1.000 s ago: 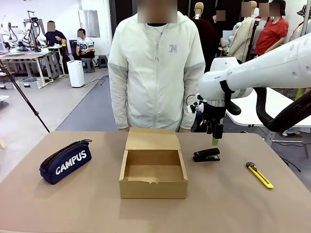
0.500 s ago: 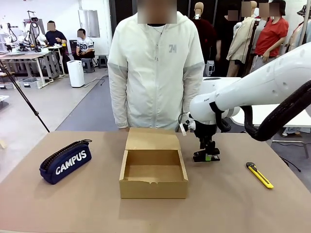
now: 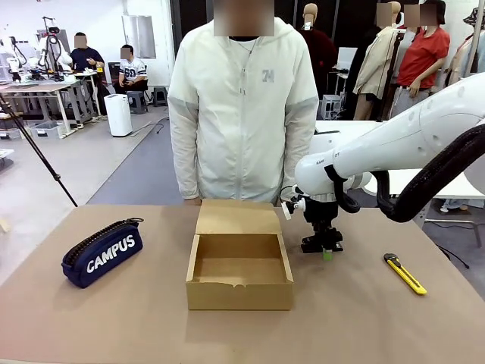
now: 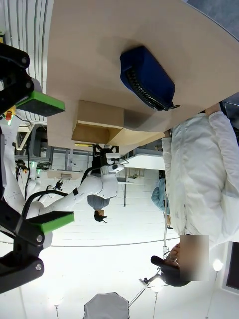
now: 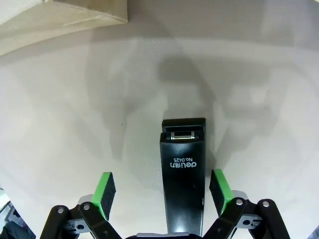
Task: Pack the items into the box.
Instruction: Pick up the item indicated by the person and place it inside the Mailer Box.
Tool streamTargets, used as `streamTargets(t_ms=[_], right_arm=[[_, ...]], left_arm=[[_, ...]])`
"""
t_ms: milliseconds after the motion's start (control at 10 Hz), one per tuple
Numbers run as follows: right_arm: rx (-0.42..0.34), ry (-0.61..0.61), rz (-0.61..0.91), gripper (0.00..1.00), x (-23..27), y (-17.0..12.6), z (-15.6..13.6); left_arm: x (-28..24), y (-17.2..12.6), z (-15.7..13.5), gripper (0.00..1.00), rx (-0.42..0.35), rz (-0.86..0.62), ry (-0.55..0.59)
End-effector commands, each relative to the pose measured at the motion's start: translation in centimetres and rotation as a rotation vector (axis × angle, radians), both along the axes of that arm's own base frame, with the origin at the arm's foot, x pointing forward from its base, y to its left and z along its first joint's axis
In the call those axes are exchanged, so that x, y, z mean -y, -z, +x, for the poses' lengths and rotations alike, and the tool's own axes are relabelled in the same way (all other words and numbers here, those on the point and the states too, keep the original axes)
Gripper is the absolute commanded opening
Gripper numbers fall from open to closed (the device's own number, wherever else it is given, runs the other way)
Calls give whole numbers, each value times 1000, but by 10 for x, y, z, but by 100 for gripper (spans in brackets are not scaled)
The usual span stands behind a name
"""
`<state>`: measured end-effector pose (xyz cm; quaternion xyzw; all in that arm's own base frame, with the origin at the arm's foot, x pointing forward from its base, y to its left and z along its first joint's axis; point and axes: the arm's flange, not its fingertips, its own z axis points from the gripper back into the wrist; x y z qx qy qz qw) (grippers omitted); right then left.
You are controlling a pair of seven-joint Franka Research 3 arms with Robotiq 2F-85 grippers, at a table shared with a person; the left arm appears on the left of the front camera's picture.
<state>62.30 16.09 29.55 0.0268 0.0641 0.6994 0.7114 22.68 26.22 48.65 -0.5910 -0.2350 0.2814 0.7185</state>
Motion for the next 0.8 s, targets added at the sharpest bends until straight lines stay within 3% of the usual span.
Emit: streamTargets(t_ms=[0,100,200,700], right_arm=[[-17,22,-3,100,-5,-6,7],[-25,22,-31,40,-6,-6,7],[-31,21,-35,0,-5,-5,6],[-29,44,-65,0,0,-5,4]], left_arm=[[-1,-1,-2,100,18,1,6],[-1,-1,-2,100,18,1,6],[-1,-1,-2,100,18,1,6],[-1,-1,-2,100,18,1,6]])
